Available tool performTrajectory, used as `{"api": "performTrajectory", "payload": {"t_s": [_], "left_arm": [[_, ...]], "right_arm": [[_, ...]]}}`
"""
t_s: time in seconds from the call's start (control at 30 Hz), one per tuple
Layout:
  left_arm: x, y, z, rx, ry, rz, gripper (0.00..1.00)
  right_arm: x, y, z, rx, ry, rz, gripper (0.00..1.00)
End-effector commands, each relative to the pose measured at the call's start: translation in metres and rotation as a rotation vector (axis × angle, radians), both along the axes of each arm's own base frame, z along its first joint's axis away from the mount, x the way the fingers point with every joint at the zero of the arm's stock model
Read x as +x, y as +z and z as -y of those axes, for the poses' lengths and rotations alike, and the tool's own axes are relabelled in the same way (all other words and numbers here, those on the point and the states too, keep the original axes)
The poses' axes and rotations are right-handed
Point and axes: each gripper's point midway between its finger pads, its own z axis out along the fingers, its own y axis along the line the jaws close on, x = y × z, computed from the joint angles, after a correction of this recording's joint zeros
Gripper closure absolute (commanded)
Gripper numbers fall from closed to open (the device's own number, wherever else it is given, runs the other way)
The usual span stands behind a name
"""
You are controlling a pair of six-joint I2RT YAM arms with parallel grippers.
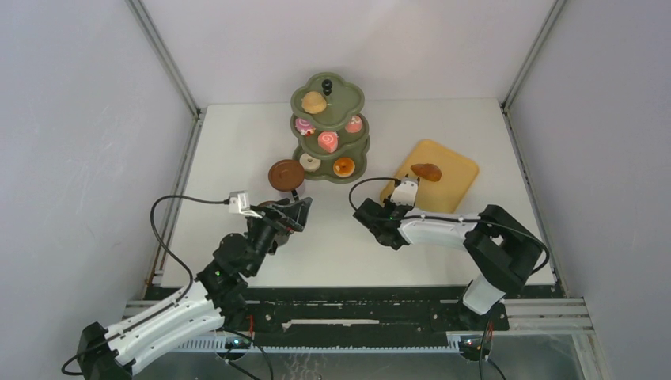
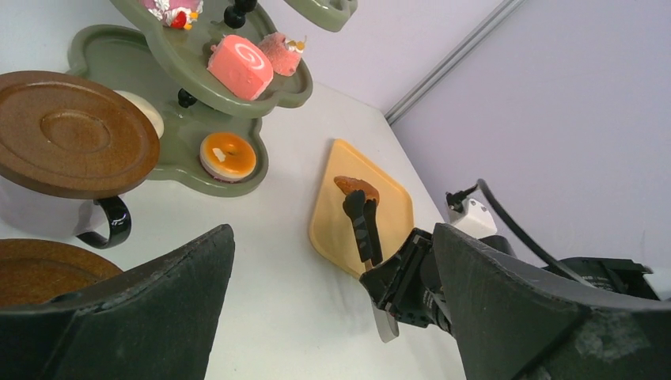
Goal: Serve the afternoon tea
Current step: Pick up the clamp from the tray.
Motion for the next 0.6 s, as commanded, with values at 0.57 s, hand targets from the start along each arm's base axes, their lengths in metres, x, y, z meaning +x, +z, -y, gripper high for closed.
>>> {"api": "performTrajectory", "payload": {"t_s": [0.57], "left_arm": [[-0.005, 0.018, -0.002, -0.035, -0.013, 0.034, 0.00]], "right_arm": [[0.017, 0.031, 0.047, 0.270, -0.142, -0.009, 0.63]]}}
